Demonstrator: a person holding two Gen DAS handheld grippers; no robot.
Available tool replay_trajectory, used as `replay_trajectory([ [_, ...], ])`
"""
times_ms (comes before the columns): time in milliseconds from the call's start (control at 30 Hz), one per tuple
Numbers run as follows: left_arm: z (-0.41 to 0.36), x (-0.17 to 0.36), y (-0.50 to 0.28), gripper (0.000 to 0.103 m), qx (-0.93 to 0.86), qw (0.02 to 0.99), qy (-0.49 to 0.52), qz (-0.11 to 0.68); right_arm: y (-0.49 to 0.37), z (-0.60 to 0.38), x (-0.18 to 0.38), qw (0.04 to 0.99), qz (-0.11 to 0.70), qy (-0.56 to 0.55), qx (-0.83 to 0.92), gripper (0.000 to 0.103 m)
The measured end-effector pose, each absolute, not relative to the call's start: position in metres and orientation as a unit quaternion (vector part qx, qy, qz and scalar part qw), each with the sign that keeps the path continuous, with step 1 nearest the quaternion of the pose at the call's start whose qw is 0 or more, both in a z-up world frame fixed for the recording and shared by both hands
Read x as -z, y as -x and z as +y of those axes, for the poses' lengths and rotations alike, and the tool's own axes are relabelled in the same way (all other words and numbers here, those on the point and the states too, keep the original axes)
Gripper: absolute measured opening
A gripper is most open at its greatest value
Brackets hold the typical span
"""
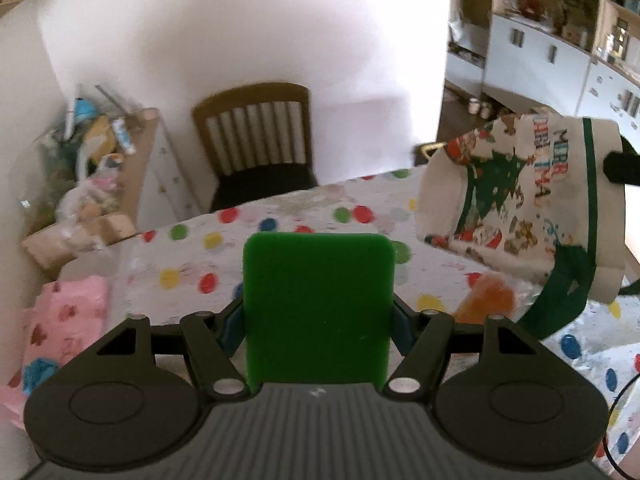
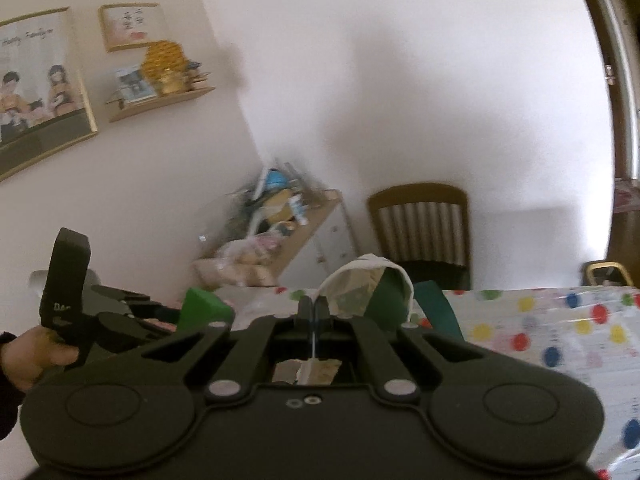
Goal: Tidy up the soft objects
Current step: 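Lift the green sponge with the left tool while the right tool carries the tote bag to the box, then lower the tote bag into the box with the right tool while the left tool releases the sponge inside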
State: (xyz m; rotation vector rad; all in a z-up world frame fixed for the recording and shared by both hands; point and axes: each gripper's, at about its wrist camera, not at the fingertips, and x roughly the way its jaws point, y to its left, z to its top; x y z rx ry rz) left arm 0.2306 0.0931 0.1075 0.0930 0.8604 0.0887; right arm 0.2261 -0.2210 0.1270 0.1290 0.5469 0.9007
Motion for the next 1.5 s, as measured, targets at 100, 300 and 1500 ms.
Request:
replay_trajectory([
  [100, 0.117, -0.113, -0.217, 0.069, -0.056, 0.909, -0.039, 0.411, -0.214, -0.195, -0.126, 0.851, 0.265, -0.062, -0.448, 0.000],
  [300, 0.162, -0.112, -0.197, 0.069, -0.083, 0.907, -0.032, 0.411, -0.192, -0.142, -0.122, 0.828, 0.278, -0.066, -0.482, 0.000],
  [1500, 0.259, 0.034, -0.210, 0.070, -0.097, 0.848, 0.012, 0.520, -0.190, 0.010, 0.021, 0.784, 0.441, 0.000, -0.436, 0.000],
])
